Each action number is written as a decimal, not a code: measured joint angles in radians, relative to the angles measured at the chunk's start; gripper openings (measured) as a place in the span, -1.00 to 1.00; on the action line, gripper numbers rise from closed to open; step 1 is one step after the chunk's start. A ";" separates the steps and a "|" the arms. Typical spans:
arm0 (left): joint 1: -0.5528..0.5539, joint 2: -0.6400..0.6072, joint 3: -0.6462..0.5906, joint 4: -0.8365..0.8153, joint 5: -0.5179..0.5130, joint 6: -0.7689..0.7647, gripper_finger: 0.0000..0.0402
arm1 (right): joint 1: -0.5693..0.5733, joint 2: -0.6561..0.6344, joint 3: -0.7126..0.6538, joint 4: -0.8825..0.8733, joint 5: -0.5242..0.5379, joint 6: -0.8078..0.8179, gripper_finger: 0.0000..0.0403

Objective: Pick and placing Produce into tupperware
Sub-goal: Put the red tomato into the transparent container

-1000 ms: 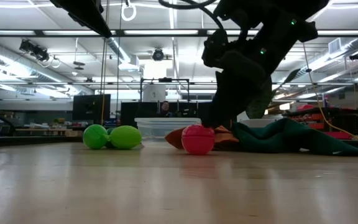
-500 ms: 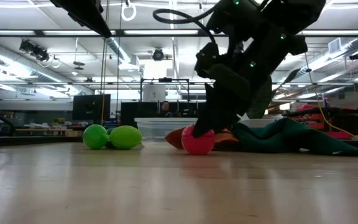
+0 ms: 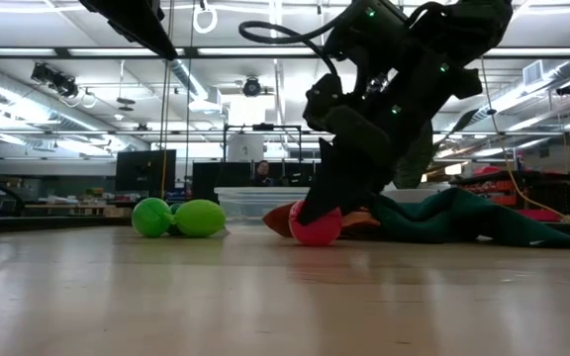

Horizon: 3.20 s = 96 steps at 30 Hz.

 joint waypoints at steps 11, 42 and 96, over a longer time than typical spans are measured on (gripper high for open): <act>0.000 0.000 0.000 0.001 0.000 0.000 -0.67 | 0.000 0.000 0.000 0.004 0.001 0.000 0.17; 0.000 -0.001 0.000 0.009 0.000 -0.015 -0.65 | -0.072 0.000 0.294 -0.251 0.058 -0.210 0.09; 0.419 -0.595 -0.460 0.290 -0.076 0.072 -0.72 | -0.426 0.108 0.412 -0.172 0.026 -0.262 0.09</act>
